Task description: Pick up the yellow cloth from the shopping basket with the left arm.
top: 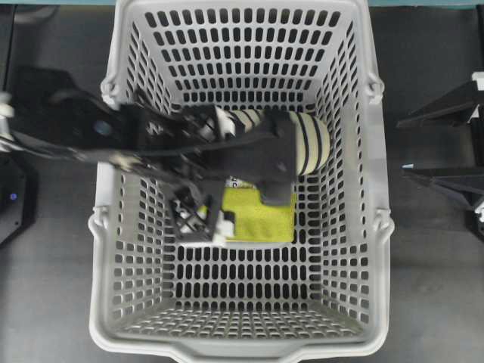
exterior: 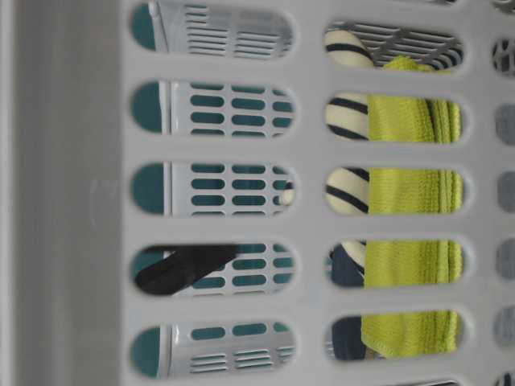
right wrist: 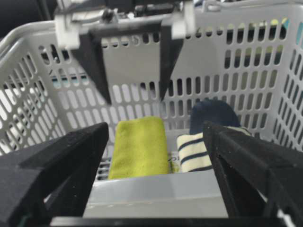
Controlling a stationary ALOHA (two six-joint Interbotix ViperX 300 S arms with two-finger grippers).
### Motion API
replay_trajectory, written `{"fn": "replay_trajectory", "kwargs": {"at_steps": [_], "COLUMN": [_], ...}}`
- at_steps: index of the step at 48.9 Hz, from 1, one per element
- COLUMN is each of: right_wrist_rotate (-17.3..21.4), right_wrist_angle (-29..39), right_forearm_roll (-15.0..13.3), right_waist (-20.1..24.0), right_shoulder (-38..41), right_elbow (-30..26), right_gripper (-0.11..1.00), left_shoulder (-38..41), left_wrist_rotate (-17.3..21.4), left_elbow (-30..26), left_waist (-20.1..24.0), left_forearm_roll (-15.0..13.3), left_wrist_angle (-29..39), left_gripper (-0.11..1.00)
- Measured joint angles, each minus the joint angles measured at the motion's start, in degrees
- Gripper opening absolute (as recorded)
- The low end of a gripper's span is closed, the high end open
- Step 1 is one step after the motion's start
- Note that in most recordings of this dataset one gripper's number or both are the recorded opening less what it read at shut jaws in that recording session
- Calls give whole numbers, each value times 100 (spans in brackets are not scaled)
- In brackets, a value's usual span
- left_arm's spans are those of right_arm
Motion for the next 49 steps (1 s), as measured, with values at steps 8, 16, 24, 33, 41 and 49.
{"fn": "replay_trajectory", "kwargs": {"at_steps": [8, 16, 24, 33, 41, 49], "right_wrist_rotate": [0, 0, 0, 0, 0, 0], "right_wrist_angle": [-9, -9, -88, -229, -272, -272], "right_forearm_roll": [0, 0, 9, 0, 0, 0], "right_waist": [0, 0, 0, 18, 26, 26], "right_shoulder": [0, -26, -26, -18, -9, -18], "right_elbow": [0, 0, 0, 18, 70, 88], "right_gripper": [77, 77, 77, 77, 77, 77], "left_shoulder": [439, 659, 844, 940, 879, 844], "left_wrist_rotate": [-26, -53, -9, -62, -70, -62], "left_elbow": [-70, -53, 176, 571, 791, 879], "left_waist": [-79, -79, -88, -88, -114, -132], "left_forearm_roll": [0, 0, 0, -9, 0, 0], "left_wrist_angle": [9, -26, -387, -817, -861, -879], "left_gripper": [89, 89, 89, 87, 69, 28]}}
